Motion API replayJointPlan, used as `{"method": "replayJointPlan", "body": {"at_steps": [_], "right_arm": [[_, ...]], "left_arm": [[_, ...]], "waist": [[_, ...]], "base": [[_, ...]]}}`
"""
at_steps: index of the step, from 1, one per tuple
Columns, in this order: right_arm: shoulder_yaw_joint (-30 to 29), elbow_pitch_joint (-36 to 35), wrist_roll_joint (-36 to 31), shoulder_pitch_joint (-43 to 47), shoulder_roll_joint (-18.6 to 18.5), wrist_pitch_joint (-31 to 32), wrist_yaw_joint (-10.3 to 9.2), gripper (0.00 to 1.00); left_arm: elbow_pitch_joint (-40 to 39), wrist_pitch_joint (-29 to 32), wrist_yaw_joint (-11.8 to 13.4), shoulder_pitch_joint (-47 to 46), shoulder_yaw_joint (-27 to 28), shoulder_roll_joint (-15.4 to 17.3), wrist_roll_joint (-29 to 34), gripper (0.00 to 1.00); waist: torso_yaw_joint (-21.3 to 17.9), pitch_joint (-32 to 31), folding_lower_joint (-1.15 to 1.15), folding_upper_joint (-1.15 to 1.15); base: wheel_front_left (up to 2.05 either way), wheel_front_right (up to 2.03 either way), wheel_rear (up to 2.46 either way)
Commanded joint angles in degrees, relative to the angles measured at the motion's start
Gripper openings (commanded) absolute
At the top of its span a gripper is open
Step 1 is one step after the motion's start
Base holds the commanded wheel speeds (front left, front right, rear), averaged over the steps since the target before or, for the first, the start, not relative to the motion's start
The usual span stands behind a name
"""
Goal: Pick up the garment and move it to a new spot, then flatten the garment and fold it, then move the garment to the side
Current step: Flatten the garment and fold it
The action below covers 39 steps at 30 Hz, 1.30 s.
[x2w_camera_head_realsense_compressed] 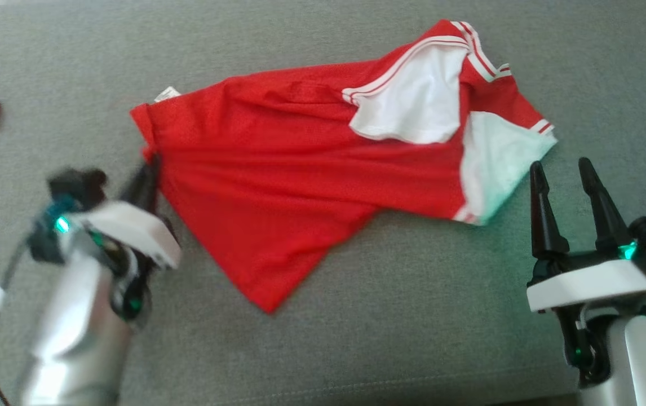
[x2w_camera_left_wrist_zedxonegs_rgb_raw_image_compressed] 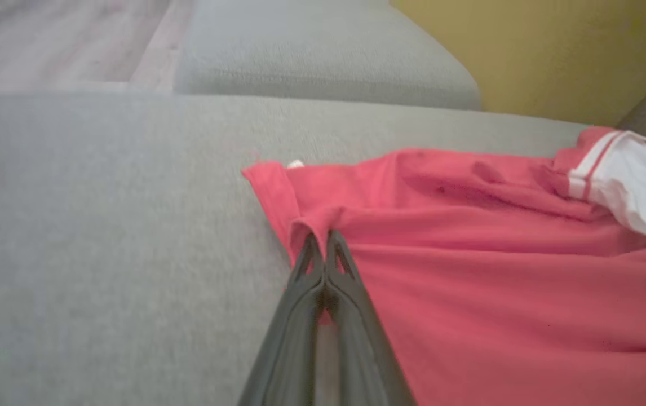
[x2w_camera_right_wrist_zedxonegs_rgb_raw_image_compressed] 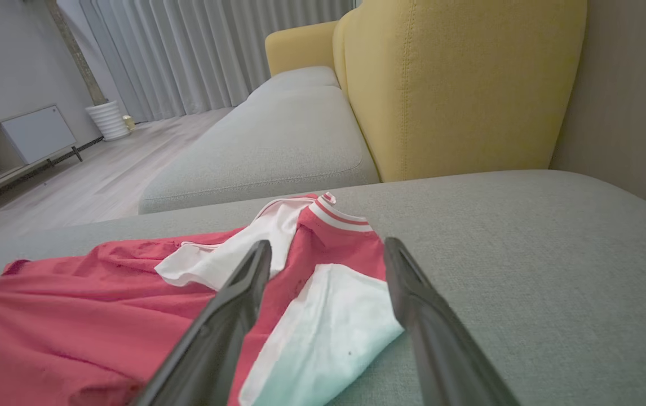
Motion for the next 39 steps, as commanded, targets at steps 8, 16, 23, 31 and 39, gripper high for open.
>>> {"method": "replayJointPlan", "body": {"at_steps": [8,16,23,31,39], "right_arm": [[1.70,-0.86,1.25,-2.77,-0.15,-1.28,0.43,1.00],[2.09,0.22,1.94,-3.15,-0.15,-2.38,0.43,1.00],[2.53,0.50,0.64,-3.37,-0.15,-2.62,0.43,1.00],[2.38,0.14,-1.73,-3.06,-0.15,-2.13,0.43,1.00],[2.89,-0.31,-4.12,-1.89,-0.15,-0.33,0.43,1.00]], "left_arm": [[3.29,0.77,1.00,-11.12,3.94,7.39,1.12,0.00],[10.45,-0.13,0.32,-16.21,4.22,8.54,0.38,1.00],[14.12,-2.14,0.19,-14.24,4.96,6.74,-1.89,1.00],[9.32,-6.71,2.44,-6.22,6.80,4.64,-3.29,1.00],[-9.16,-7.74,7.63,6.31,6.36,1.65,1.27,1.00]], "waist": [[-3.92,1.00,0.00,0.00],[-5.92,1.71,0.00,0.00],[-5.20,1.14,0.00,0.00],[-2.92,-1.26,0.00,0.00],[0.31,-4.72,0.00,0.00]], "base": [[0.00,0.00,0.00],[0.00,0.00,0.00],[0.00,0.00,0.00],[0.00,0.00,0.00],[0.00,0.00,0.00]]}}
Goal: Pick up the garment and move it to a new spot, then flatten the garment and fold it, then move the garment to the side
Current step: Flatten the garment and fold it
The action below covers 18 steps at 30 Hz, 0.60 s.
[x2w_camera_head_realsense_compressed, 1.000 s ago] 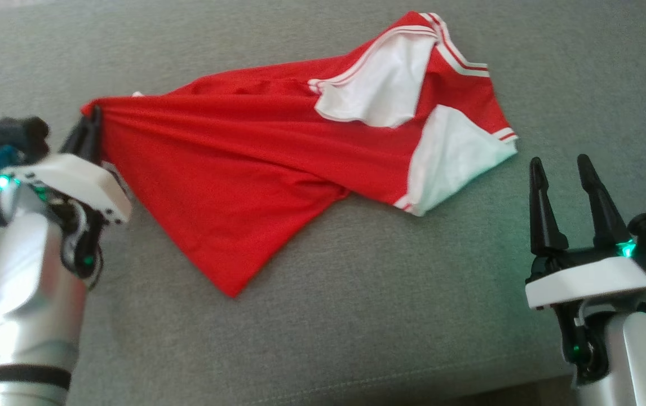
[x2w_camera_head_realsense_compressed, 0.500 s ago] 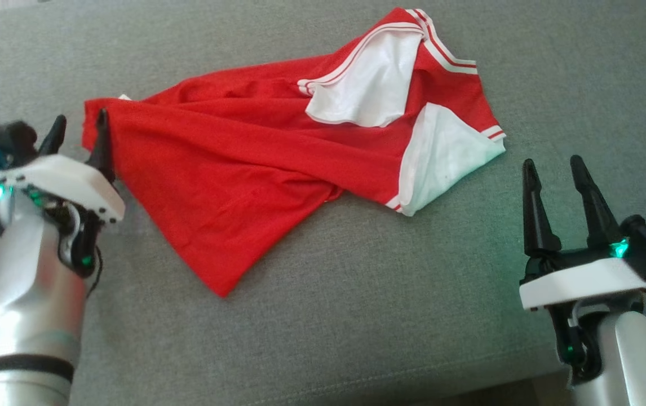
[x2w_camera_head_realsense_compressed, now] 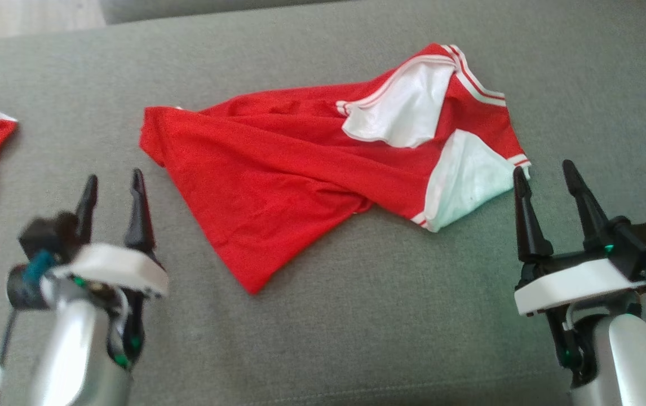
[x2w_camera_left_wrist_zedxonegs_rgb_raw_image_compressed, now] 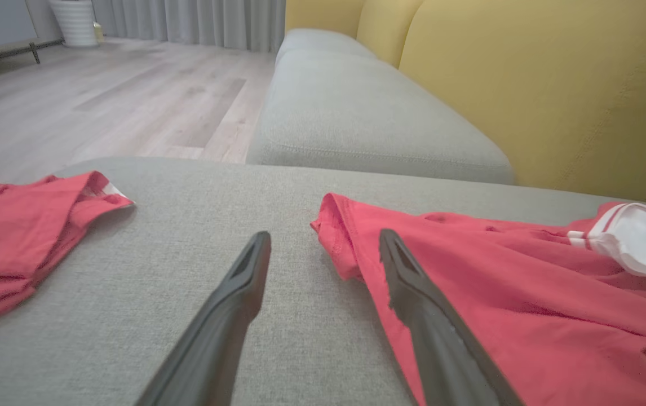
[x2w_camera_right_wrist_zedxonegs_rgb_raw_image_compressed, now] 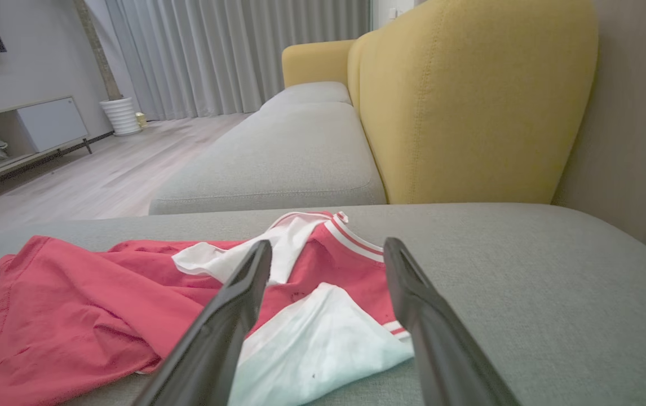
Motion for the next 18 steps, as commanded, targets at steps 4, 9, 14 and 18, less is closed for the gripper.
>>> {"method": "replayJointPlan", "body": {"at_steps": [4,9,14,18], "right_arm": [[1.55,-2.25,-1.10,0.00,-0.17,0.75,0.43,1.00],[1.64,-2.43,-1.31,1.62,-0.17,1.52,0.43,1.00],[1.74,-2.54,-1.28,3.15,-0.17,2.09,0.43,1.00],[1.71,-2.73,-0.97,4.07,-0.17,2.40,0.43,1.00]], "left_arm": [[-9.75,-0.68,1.90,5.31,1.24,0.06,2.58,1.00],[-16.66,-0.69,3.05,11.74,-0.46,-0.28,4.95,1.00],[-19.77,-0.18,4.06,15.93,-1.81,-0.28,6.01,1.00],[-20.95,0.39,4.60,17.63,-2.33,-0.17,6.28,1.00]], "waist": [[1.80,-2.51,0.00,0.00],[2.71,-4.57,0.00,0.00],[3.24,-6.23,0.00,0.00],[3.47,-6.82,0.00,0.00]], "base": [[0.00,0.00,0.00],[0.00,0.00,0.00],[0.00,0.00,0.00],[0.00,0.00,0.00]]}}
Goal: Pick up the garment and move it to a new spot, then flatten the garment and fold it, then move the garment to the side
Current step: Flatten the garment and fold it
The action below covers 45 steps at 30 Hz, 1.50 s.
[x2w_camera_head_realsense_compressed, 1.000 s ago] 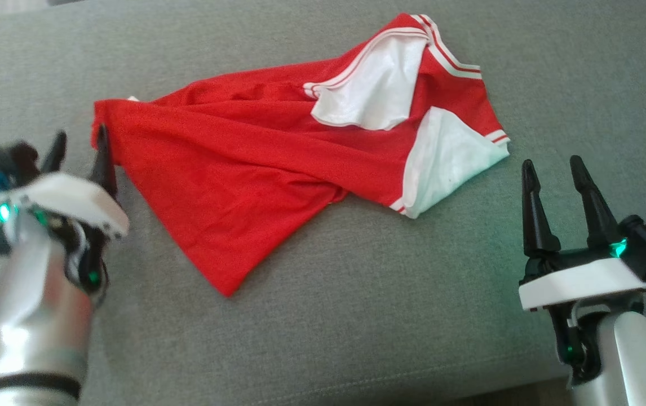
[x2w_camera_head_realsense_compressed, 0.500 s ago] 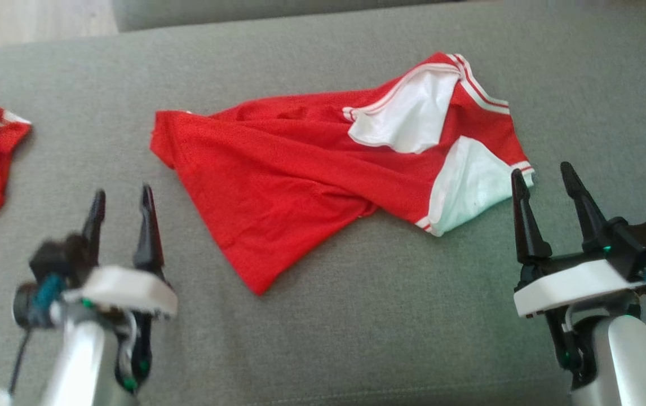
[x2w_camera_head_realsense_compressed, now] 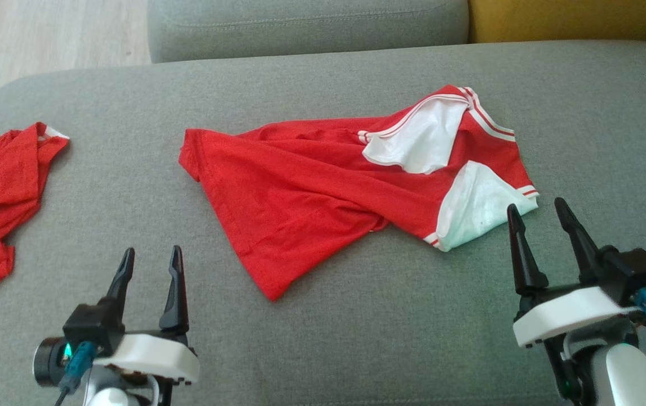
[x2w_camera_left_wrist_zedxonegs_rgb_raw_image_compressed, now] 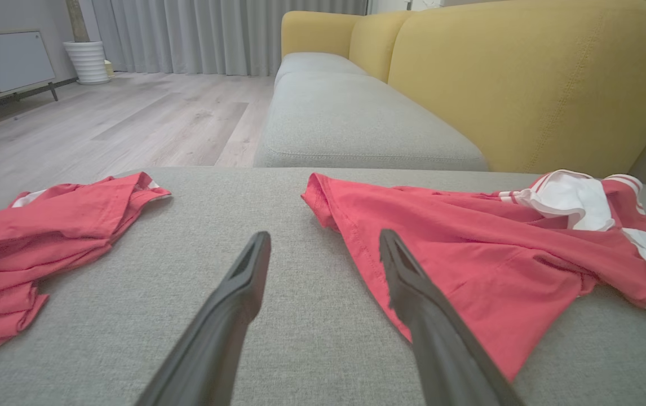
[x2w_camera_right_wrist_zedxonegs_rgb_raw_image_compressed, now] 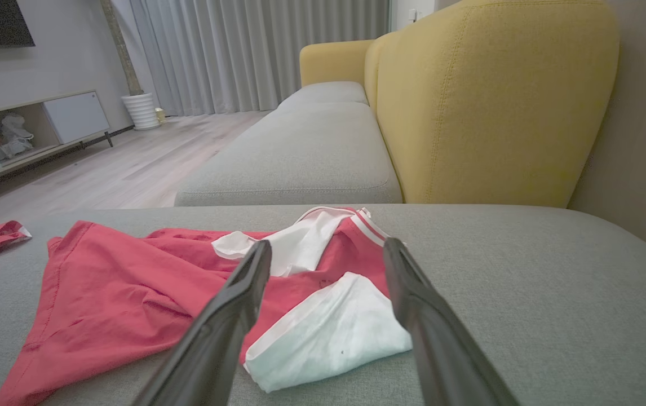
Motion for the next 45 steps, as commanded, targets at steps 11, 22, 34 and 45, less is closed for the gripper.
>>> {"method": "replayJointPlan", "body": {"at_steps": [11,22,34,45], "right_arm": [[1.30,-2.46,1.01,-0.58,-0.17,0.37,0.43,1.00],[1.91,-1.95,1.83,-1.99,-0.17,-0.02,0.43,1.00],[3.13,0.40,3.16,-4.71,-0.17,-1.38,0.43,1.00],[0.67,2.50,2.91,-5.83,-0.17,-1.60,0.43,1.00]], "left_arm": [[-3.42,0.97,0.54,-1.05,0.56,1.10,0.57,1.00],[-0.17,5.88,-2.76,-5.22,-2.58,-0.31,-1.96,1.00],[17.50,9.80,-7.17,-14.44,-4.64,-2.10,-5.53,1.00],[24.51,7.20,-10.56,-18.55,-5.18,-3.05,-8.24,0.00]], "waist": [[-0.08,0.12,0.00,0.00],[-0.82,2.57,0.00,0.00],[-3.21,7.81,0.00,0.00],[-3.18,9.26,0.00,0.00]], "base": [[0.00,0.00,0.00],[0.00,0.00,0.00],[0.00,0.00,0.00],[0.00,0.00,0.00]]}}
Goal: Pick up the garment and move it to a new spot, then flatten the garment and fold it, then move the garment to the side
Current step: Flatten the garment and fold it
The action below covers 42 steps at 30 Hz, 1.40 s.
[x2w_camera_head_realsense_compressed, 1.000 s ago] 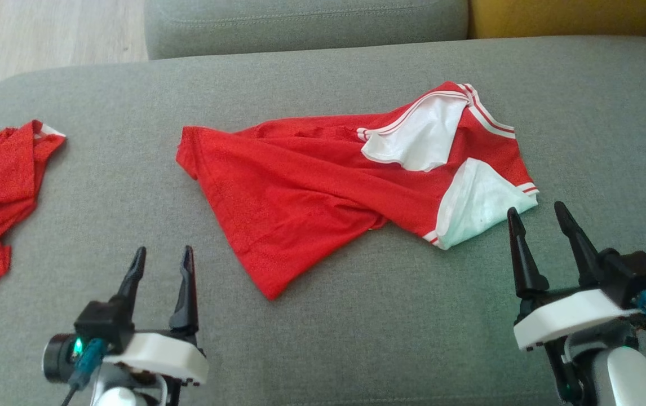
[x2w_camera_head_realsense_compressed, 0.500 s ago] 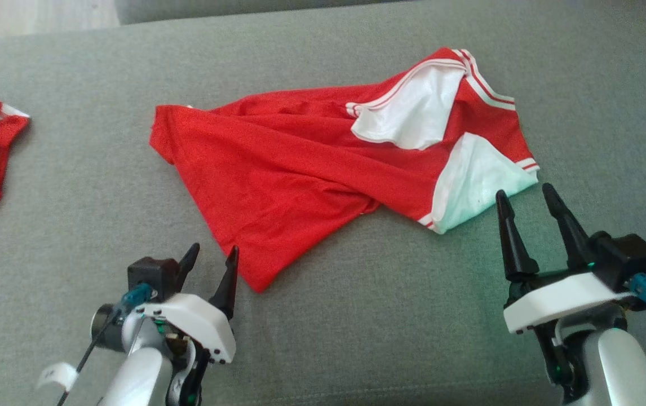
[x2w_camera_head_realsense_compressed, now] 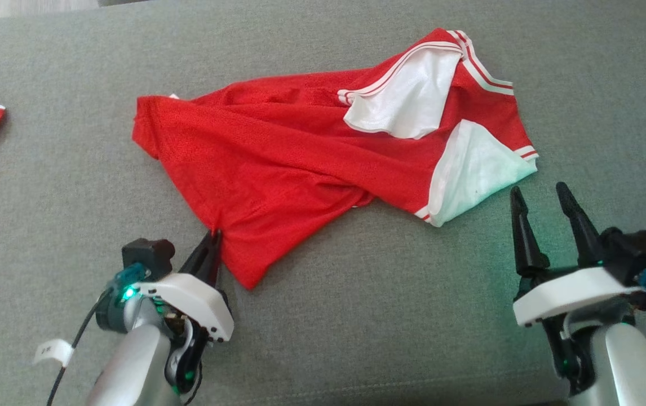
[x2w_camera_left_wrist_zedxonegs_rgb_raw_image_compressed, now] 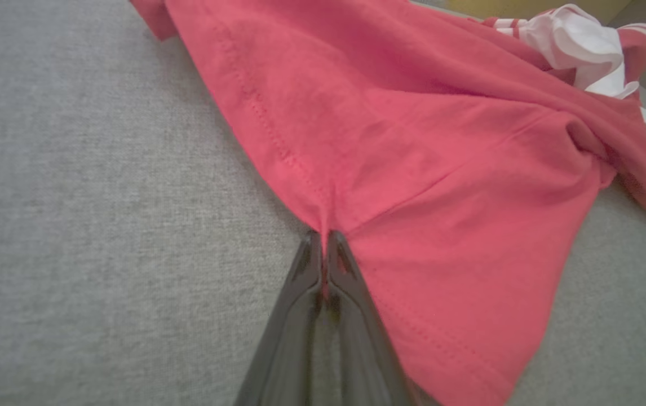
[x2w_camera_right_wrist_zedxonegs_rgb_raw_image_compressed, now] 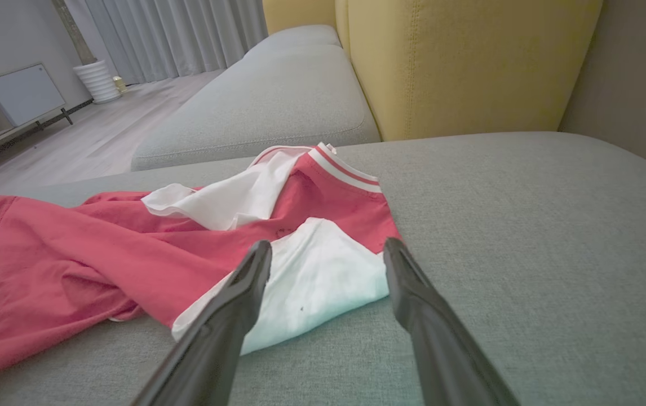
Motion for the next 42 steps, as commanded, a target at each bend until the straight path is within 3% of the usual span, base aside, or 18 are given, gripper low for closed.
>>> {"method": "replayJointPlan", "body": {"at_steps": [1,9,22,29,30,31,32,42], "right_arm": [[0.80,-1.05,-0.23,-2.17,-0.18,-0.29,0.43,1.00],[0.41,7.19,-0.80,-9.26,-2.02,2.03,0.43,1.00],[6.89,25.55,1.55,-25.29,-8.19,7.46,0.43,1.00],[10.88,32.51,5.22,-30.02,-9.33,9.67,0.43,1.00],[11.32,33.16,5.87,-30.52,-9.44,9.91,0.43,0.54],[11.77,33.64,6.43,-30.94,-9.61,10.06,0.43,0.33],[12.27,33.80,7.01,-31.27,-9.81,9.82,0.43,0.00],[13.28,29.94,8.86,-28.66,-11.72,5.53,0.43,0.00]], "left_arm": [[-0.32,-0.46,-0.15,-1.46,1.21,0.18,-0.17,0.00],[1.50,-2.09,-0.50,-3.41,0.31,-0.20,-0.29,0.00],[3.06,-4.07,-1.05,-7.26,-1.88,-0.79,0.20,0.00],[4.35,-5.08,-0.73,-7.71,-2.29,-0.72,0.32,0.00],[4.45,-5.19,-0.72,-7.78,-2.32,-0.72,0.29,0.00],[4.52,-5.31,-0.70,-7.86,-2.34,-0.72,0.25,0.00],[4.57,-5.45,-0.65,-7.96,-2.37,-0.70,0.25,0.00],[4.20,-6.96,0.25,-7.63,-1.60,-0.13,-0.31,0.00]], "waist": [[0.12,0.05,0.00,0.00],[1.52,1.25,0.00,0.00],[5.11,4.44,0.00,0.00],[5.24,5.12,0.00,0.00],[5.21,5.20,0.00,0.00],[5.20,5.25,0.00,0.00],[5.18,5.24,0.00,0.00],[4.34,3.94,0.00,0.00]], "base": [[0.00,0.00,0.00],[0.00,0.00,0.00],[0.00,0.00,0.00],[0.00,0.00,0.00],[0.00,0.00,0.00],[0.00,0.00,0.00],[0.00,0.00,0.00],[0.00,0.00,0.00]]}}
